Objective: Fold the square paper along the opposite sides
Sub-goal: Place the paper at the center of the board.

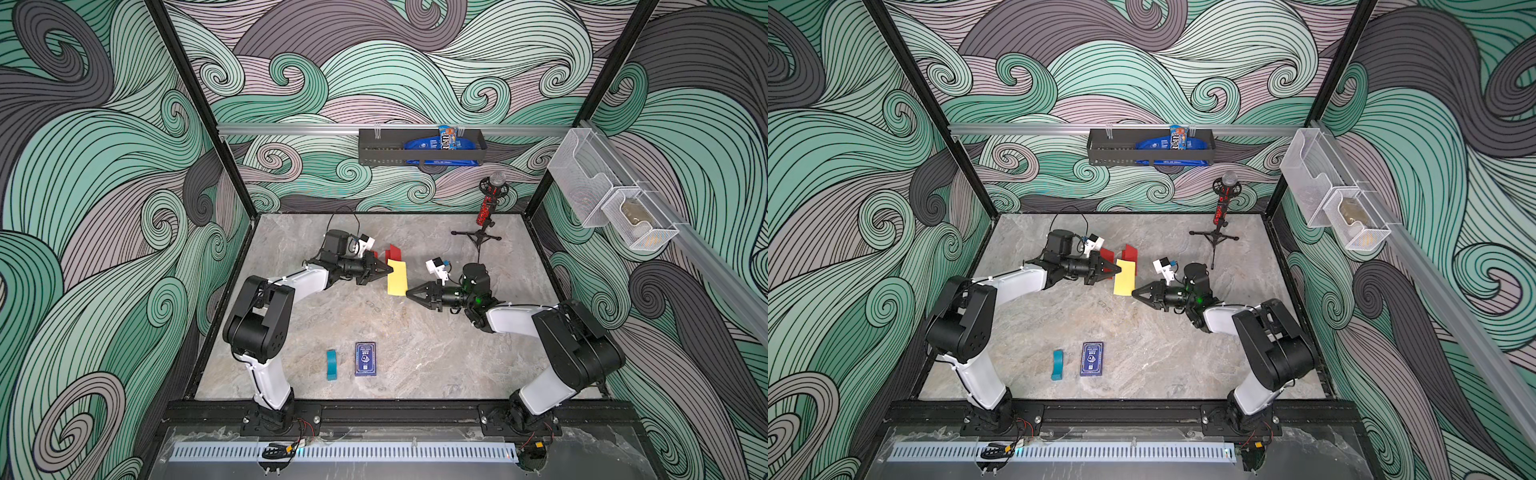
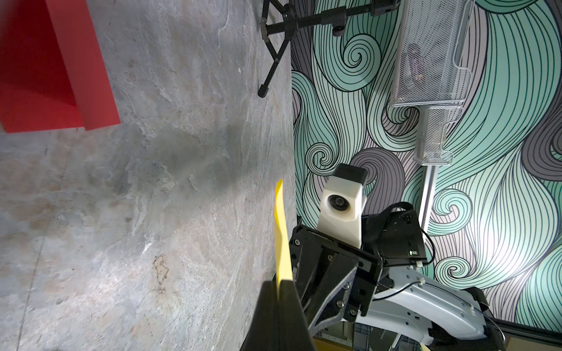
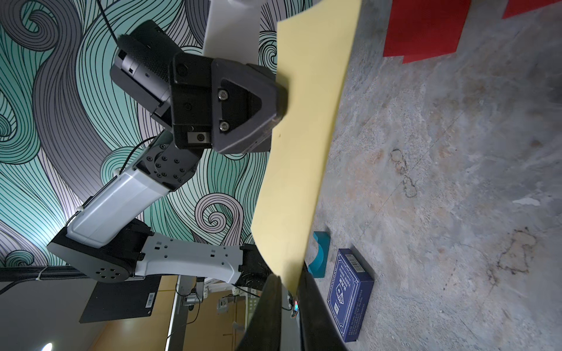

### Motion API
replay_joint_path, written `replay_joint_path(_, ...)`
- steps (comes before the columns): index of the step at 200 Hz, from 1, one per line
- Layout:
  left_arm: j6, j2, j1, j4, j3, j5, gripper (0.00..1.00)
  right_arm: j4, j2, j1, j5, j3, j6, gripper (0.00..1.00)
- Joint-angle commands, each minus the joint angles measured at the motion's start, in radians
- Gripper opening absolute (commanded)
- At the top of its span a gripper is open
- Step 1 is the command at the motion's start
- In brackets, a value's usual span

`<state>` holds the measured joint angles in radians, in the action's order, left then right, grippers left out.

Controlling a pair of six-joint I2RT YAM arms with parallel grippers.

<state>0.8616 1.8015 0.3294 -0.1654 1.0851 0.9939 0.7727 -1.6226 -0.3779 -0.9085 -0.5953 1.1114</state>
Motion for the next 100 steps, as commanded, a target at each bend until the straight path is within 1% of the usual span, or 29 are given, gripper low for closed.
replay_joint_path(1,-0.004,-0.034,-0.003,-0.019,0.017,0.017,0.00,0.013,-0.004,0.010,-0.013,0.003,-0.011,0.10)
replay_joint_path(34,-0.005,-0.044,-0.003,-0.022,0.004,0.016,0.00,0.004,-0.011,0.015,-0.016,-0.003,-0.019,0.00)
replay_joint_path(69,-0.009,-0.043,-0.003,-0.017,0.015,0.013,0.00,-0.022,-0.014,0.017,-0.017,-0.012,-0.034,0.00)
replay_joint_path(94,-0.009,-0.039,-0.002,-0.019,0.028,0.011,0.00,-0.146,-0.006,0.022,-0.011,-0.053,-0.120,0.00)
replay_joint_path(100,-0.009,-0.036,-0.001,-0.019,0.034,0.011,0.03,-0.180,-0.004,0.026,-0.008,-0.063,-0.142,0.00)
